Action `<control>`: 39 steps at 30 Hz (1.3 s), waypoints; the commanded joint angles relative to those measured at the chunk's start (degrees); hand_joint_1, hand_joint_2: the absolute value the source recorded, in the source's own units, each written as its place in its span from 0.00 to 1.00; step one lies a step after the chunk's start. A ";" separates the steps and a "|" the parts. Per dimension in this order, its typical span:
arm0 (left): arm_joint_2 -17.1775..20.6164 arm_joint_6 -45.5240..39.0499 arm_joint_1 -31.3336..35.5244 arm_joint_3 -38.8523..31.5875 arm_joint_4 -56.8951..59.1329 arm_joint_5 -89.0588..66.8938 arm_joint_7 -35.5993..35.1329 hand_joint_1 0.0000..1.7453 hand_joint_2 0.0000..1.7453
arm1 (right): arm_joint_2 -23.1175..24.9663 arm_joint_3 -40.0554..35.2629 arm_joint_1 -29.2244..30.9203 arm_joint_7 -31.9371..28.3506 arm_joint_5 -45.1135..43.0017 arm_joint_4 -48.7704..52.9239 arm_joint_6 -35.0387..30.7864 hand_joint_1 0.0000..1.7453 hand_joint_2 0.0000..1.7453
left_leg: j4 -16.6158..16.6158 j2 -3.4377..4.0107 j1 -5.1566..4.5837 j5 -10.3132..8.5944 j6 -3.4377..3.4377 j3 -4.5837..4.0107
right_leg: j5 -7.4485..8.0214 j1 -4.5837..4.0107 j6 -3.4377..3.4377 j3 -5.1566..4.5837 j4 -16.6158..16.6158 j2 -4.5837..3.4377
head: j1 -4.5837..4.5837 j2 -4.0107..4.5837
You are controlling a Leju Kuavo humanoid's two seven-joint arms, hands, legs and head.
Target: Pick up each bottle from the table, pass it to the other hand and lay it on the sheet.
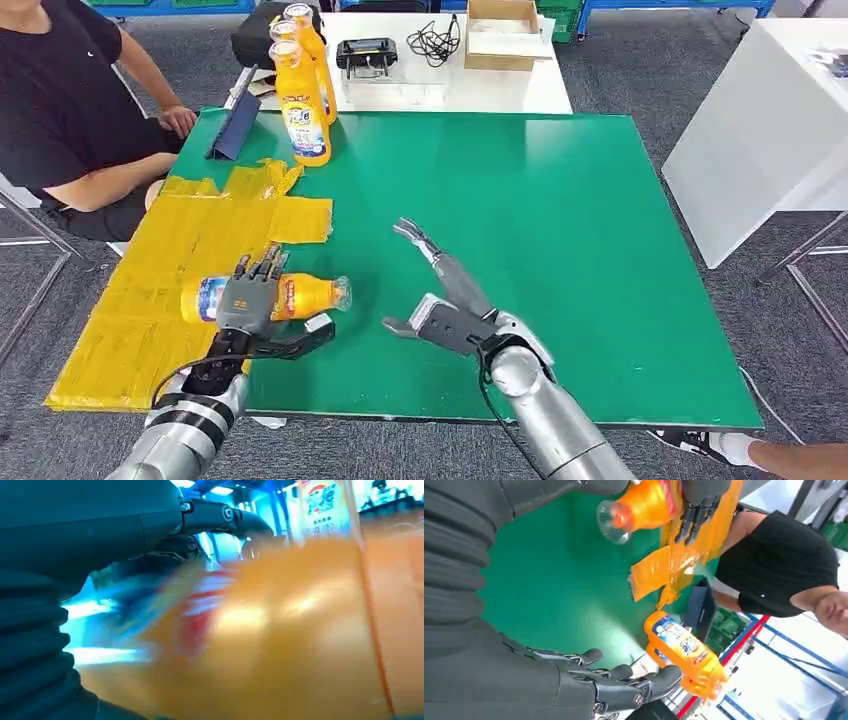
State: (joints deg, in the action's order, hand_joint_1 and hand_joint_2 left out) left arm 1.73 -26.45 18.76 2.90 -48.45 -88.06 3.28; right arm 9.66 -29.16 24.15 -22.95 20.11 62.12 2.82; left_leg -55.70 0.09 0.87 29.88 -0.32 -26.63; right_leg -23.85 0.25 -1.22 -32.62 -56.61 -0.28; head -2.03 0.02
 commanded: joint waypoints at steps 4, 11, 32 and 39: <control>1.86 2.91 0.94 3.02 -3.64 -0.98 -3.05 0.00 1.00 | -0.37 0.65 3.55 1.12 0.43 -1.75 0.60 0.00 1.00 | -0.05 0.01 0.02 0.01 0.06 -0.16 | 0.03 -0.04 -0.01 -0.13 0.01 0.00 | 0.02 0.00; 2.29 -0.68 0.88 0.91 -5.45 0.09 -3.65 0.00 0.00 | -0.52 0.68 3.20 1.15 0.54 -1.02 0.20 0.00 1.00 | -0.02 -0.01 0.01 0.02 0.04 -0.31 | 0.01 -0.03 0.01 -0.33 0.01 0.01 | 0.00 0.00; -7.34 21.95 -19.40 -4.07 -49.05 61.45 32.41 0.00 0.00 | 1.89 12.24 -13.98 -8.55 -1.35 21.09 -5.77 0.00 0.00 | 0.00 -0.07 -0.01 0.15 0.05 -0.48 | -0.07 -0.03 -0.03 -0.52 0.07 0.07 | 0.00 0.00; -6.79 21.89 -18.77 -4.38 -48.56 61.52 32.42 0.00 0.00 | 2.06 12.40 -13.62 -8.55 -1.33 20.71 -5.69 0.00 0.00 | 0.01 -0.06 -0.01 0.09 0.04 -0.56 | 0.00 -0.03 -0.01 -0.58 0.09 0.07 | 0.02 0.00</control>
State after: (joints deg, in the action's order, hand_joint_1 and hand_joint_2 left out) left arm -4.11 -4.85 -0.08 -1.77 -95.74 -26.53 35.89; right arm 11.89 -18.93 10.22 -31.32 18.86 81.83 -2.99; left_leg -55.71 0.11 0.84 29.98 -0.31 -27.20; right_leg -23.86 0.25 -1.23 -33.25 -56.56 -0.31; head -2.01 0.02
